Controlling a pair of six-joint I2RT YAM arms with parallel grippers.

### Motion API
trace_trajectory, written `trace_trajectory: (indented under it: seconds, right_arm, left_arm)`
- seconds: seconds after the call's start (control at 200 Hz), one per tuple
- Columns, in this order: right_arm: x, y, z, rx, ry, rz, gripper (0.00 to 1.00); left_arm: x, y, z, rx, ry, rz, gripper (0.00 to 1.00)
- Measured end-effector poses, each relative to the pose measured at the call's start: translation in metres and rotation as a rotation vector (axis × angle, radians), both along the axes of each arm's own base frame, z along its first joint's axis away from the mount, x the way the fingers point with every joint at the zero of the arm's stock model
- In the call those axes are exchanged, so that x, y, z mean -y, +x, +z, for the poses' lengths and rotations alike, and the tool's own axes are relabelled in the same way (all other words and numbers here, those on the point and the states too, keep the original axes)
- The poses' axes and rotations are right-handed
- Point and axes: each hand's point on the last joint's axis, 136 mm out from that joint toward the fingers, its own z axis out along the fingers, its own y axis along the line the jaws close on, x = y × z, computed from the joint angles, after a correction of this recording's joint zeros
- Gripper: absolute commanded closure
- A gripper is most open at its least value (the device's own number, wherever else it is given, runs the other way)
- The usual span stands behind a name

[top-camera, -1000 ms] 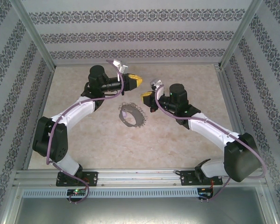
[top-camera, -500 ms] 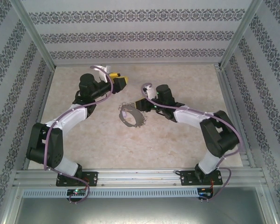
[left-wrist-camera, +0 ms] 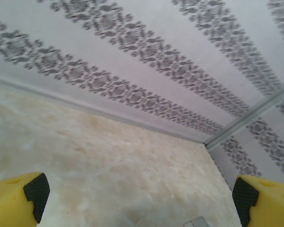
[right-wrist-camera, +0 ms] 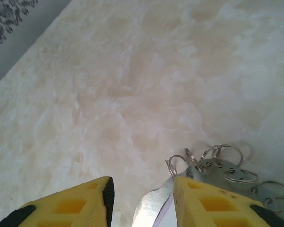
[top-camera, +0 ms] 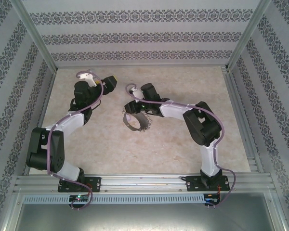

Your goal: Put the keys on the keyring

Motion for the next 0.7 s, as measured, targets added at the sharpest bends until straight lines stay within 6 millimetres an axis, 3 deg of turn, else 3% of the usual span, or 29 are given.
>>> trace_trajectory:
  seconds: [0.285, 0.48, 0.699]
  right_arm:
    - [-0.023, -0.021, -0.028, -0.036, -0.104, 0.094, 0.62]
    - [-0.022, -0.025, -0.044, -0.046, -0.16, 0.1, 0.63]
    - [-0.019, -0.023, -0.048, -0.038, -0.175, 0.089, 0.63]
  left_arm:
    - [-0.018, -0.001, 0.015, -0.008, 0.005, 0.089, 0.0]
    - [-0.027, 0.001, 0.014, -0.017, -0.011, 0.115, 0.0]
    - [-0.028, 0.001, 0.014, -0.021, -0.019, 0.115, 0.0]
